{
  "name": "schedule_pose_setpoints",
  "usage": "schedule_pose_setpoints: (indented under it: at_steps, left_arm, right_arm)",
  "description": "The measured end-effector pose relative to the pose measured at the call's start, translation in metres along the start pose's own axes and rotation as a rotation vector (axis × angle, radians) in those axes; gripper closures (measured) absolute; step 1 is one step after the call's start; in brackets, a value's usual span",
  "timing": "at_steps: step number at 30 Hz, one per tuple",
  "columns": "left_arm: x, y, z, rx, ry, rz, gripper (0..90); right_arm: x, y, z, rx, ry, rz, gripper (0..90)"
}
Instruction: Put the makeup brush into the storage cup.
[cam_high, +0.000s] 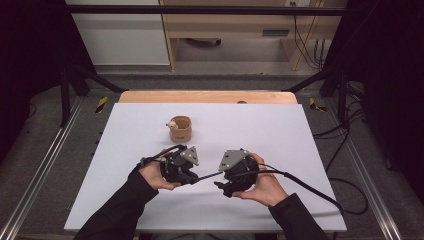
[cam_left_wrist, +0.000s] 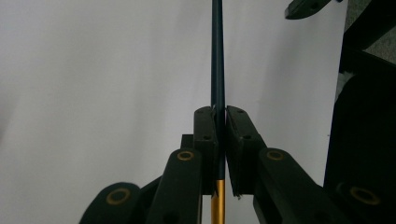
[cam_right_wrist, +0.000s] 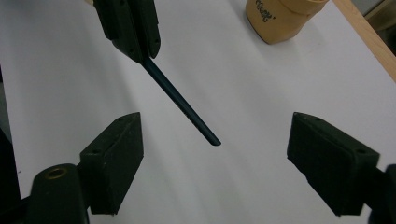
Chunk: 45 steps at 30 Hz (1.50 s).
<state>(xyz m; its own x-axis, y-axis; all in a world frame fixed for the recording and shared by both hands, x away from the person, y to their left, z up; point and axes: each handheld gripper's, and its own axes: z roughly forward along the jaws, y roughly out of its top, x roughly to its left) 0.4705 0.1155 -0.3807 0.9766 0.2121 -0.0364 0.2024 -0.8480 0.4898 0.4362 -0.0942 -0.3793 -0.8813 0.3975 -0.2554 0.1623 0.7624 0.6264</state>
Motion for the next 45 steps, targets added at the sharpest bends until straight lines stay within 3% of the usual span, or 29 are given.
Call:
schedule_pose_setpoints:
  at_steps: [6, 10, 20, 29, 30, 32, 35, 36, 37, 38, 39, 40, 45]
  left_arm:
    - [-0.001, 0.003, 0.001, 0.012, -0.012, -0.005, 83.2]
    - [-0.002, 0.004, 0.002, 0.020, -0.019, -0.008, 83.2]
    - [-0.002, 0.009, 0.004, 0.020, -0.023, -0.025, 83.2]
    - [-0.003, 0.013, 0.006, 0.021, -0.039, -0.045, 83.2]
    - [-0.003, 0.013, 0.006, 0.020, -0.039, -0.044, 83.2]
    - [-0.004, 0.014, 0.005, 0.024, -0.035, -0.040, 83.2]
    - [-0.008, 0.016, 0.007, 0.000, -0.055, -0.071, 83.2]
    - [-0.008, 0.016, 0.007, 0.003, -0.053, -0.059, 83.1]
    - [-0.011, 0.017, 0.008, -0.014, -0.047, -0.086, 83.2]
    - [-0.022, 0.018, 0.016, -0.131, -0.056, -0.216, 83.2]
    - [-0.027, 0.020, 0.020, -0.192, -0.052, -0.283, 83.2]
    - [-0.010, 0.019, 0.006, 0.020, -0.057, -0.029, 83.2]
    - [-0.013, 0.020, 0.006, 0.000, -0.051, -0.023, 83.2]
  right_arm:
    - [0.004, 0.004, 0.001, 0.022, 0.024, -0.054, 27.1]
    - [0.006, 0.006, 0.004, 0.029, 0.026, -0.051, 28.9]
    - [0.011, 0.008, 0.011, 0.060, 0.033, -0.168, 40.8]
    - [0.014, 0.008, 0.016, 0.064, 0.039, -0.221, 49.4]
    - [0.014, 0.009, 0.017, 0.068, 0.045, -0.247, 52.2]
    - [0.015, 0.009, 0.018, 0.070, 0.039, -0.250, 53.1]
    - [0.016, 0.009, 0.021, 0.072, 0.045, -0.291, 54.6]
    - [0.016, 0.009, 0.022, 0.066, 0.053, -0.325, 56.8]
    - [0.018, 0.009, 0.022, 0.077, 0.056, -0.318, 57.7]
    - [0.018, 0.009, 0.022, 0.077, 0.056, -0.318, 57.7]
    - [0.017, 0.009, 0.023, 0.066, 0.056, -0.349, 59.0]
    - [0.019, 0.008, 0.023, 0.077, 0.050, -0.344, 61.7]
    - [0.020, 0.008, 0.023, 0.090, 0.061, -0.370, 65.4]
